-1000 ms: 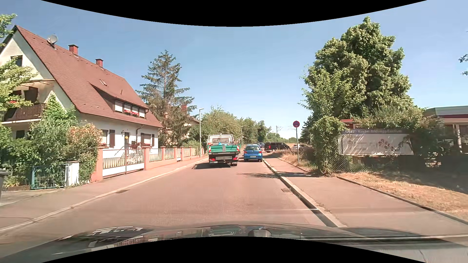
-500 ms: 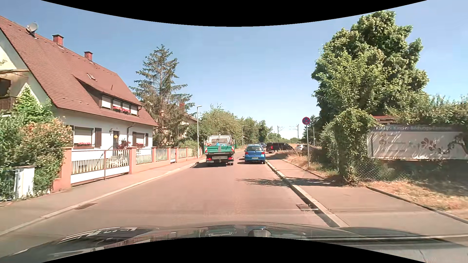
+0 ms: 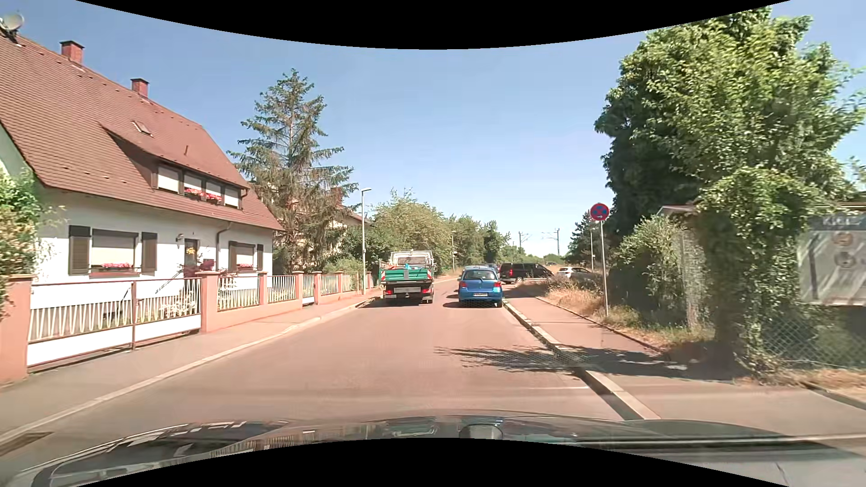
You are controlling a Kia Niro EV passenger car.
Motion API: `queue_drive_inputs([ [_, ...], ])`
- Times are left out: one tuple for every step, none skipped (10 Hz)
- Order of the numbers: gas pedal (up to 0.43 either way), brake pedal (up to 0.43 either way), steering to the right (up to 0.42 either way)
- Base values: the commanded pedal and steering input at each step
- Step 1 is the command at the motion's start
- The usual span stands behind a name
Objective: Follow the waypoints while adhering to traffic rules and regulations
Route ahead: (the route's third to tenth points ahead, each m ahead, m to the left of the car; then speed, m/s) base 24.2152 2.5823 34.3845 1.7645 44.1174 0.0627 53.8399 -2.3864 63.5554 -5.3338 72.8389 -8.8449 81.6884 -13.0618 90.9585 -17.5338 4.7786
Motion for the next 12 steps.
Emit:
queue_drive_inputs([
  [0.22, 0.0, -0.06],
  [0.22, 0.0, -0.071],
  [0.22, 0.0, -0.081],
  [0.22, 0.0, -0.088],
  [0.22, 0.0, -0.091],
  [0.22, 0.0, -0.092],
  [0.22, 0.0, -0.092],
  [0.22, 0.0, -0.09],
  [0.22, 0.0, -0.088],
  [0.22, 0.0, -0.083],
  [0.209, 0.0, -0.073],
  [0.209, 0.0, -0.064],
])
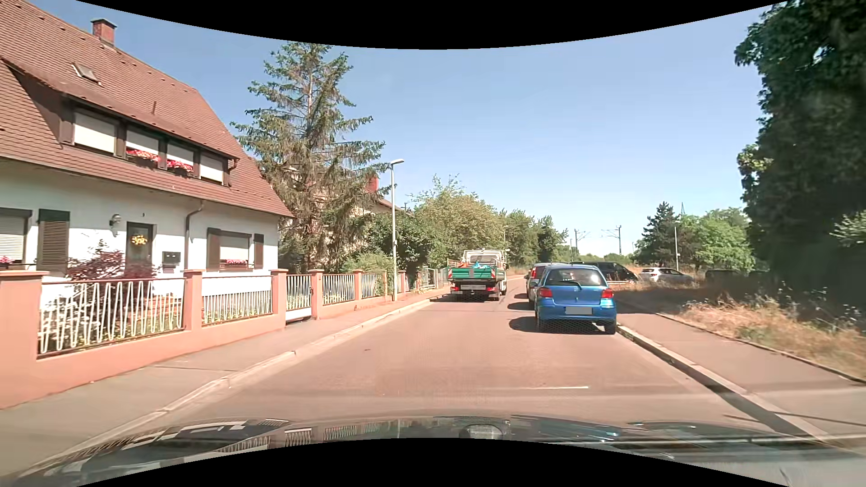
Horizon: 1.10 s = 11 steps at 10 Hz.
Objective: Follow the waypoints while adhering to traffic rules and regulations
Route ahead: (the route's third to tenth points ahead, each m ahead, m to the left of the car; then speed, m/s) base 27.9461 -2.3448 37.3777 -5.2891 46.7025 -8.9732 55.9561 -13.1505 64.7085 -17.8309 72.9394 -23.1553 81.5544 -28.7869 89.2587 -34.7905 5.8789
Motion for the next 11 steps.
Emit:
queue_drive_inputs([
  [0.197, 0.0, -0.049],
  [0.189, 0.0, -0.035],
  [0.177, 0.0, -0.018],
  [0.157, 0.0, -0.006],
  [0.157, 0.0, 0.009],
  [0.157, 0.0, 0.019],
  [0.157, 0.0, 0.03],
  [0.157, 0.0, 0.037],
  [0.15, 0.0, 0.049],
  [0.13, 0.0, 0.061],
  [0.11, 0.0, 0.072],
])
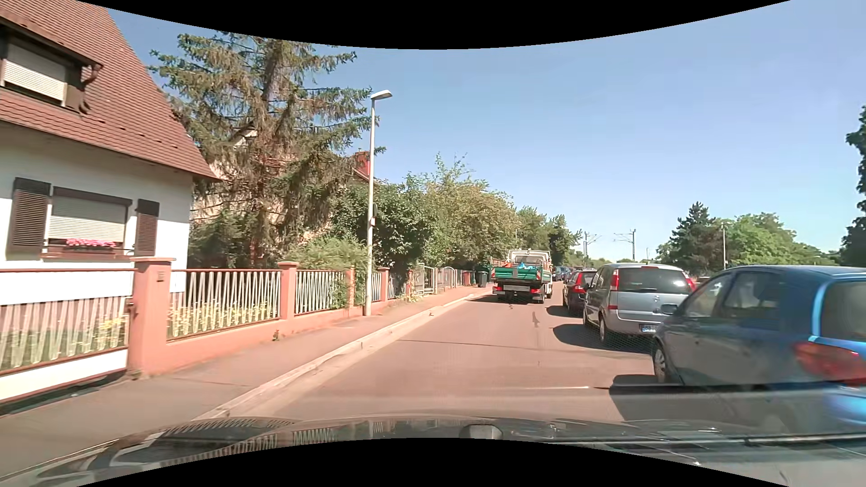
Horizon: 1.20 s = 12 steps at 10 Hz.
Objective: Follow the waypoints while adhering to traffic rules and regulations
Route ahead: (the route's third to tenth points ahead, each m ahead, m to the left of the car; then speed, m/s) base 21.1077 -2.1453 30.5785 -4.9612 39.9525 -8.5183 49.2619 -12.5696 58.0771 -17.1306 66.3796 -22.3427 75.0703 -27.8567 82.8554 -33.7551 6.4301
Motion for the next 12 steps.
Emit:
queue_drive_inputs([
  [0.11, 0.0, 0.075],
  [0.087, 0.0, 0.073],
  [0.067, 0.0, 0.071],
  [0.059, 0.0, 0.07],
  [0.039, 0.0, 0.07],
  [0.028, 0.0, 0.069],
  [0.028, 0.0, 0.069],
  [0.028, 0.0, 0.068],
  [0.028, 0.0, 0.069],
  [0.028, 0.0, 0.067],
  [0.028, 0.0, 0.068],
  [0.028, 0.0, 0.067],
])
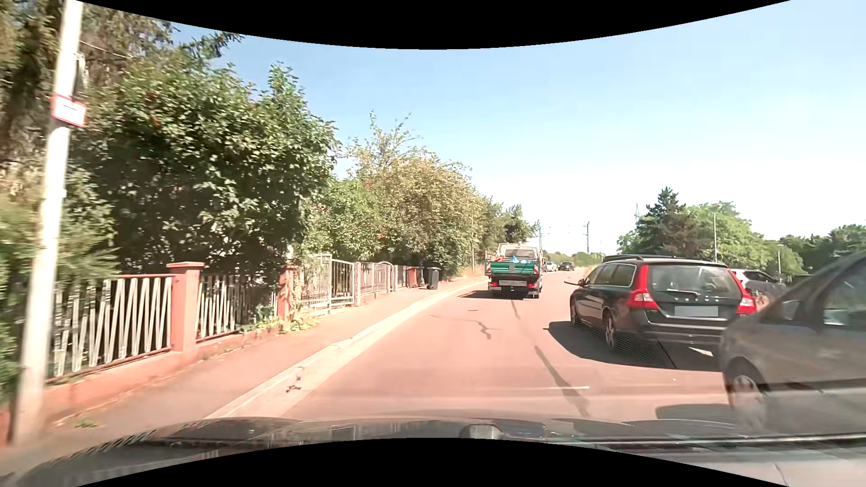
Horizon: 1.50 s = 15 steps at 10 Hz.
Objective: Follow the waypoints while adhering to traffic rules and regulations
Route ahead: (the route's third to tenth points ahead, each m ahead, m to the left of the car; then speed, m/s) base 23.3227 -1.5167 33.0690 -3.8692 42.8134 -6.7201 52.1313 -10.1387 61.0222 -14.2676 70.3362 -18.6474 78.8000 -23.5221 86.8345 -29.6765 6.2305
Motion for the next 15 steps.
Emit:
queue_drive_inputs([
  [0.02, 0.0, 0.067],
  [0.008, 0.0, 0.067],
  [0.0, 0.0, 0.067],
  [0.0, 0.0, 0.067],
  [0.0, 0.0, 0.07],
  [0.0, 0.0, 0.072],
  [0.0, 0.0, 0.072],
  [0.0, 0.0, 0.072],
  [0.0, 0.0, 0.072],
  [0.0, 0.0, 0.073],
  [0.0, 0.0, 0.074],
  [0.0, 0.0, 0.076],
  [0.0, 0.0, 0.081],
  [0.0, 0.0, 0.089],
  [0.0, 0.0, 0.096],
])
